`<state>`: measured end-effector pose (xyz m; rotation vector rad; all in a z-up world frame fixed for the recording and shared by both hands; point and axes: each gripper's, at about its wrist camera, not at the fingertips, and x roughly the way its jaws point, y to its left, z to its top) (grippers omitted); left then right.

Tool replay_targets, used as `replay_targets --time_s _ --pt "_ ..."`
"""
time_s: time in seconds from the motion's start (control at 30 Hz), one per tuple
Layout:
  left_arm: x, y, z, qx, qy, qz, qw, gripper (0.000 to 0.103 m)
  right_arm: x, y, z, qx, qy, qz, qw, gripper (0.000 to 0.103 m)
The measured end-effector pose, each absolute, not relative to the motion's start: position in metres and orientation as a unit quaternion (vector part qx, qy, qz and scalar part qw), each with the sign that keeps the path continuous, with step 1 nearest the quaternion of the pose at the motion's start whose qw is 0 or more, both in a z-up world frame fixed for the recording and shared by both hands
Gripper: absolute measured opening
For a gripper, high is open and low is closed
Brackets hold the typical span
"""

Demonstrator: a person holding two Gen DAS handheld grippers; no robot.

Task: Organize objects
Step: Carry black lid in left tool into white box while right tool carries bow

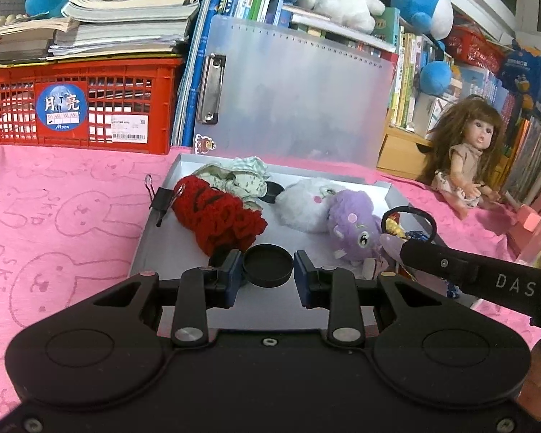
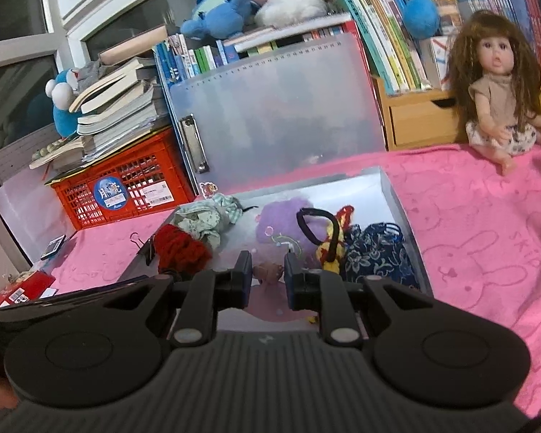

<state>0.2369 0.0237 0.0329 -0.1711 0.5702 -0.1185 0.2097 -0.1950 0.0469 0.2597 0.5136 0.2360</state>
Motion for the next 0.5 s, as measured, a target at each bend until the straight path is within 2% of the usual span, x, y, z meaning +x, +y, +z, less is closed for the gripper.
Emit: replay_targets --time_s 0.5 --pt "0.251 0.013 0.022 -0.077 0.293 -0.056 0.951 0.03 0.225 -0.199 0.029 0.141 0.276 0.109 0.944 0.023"
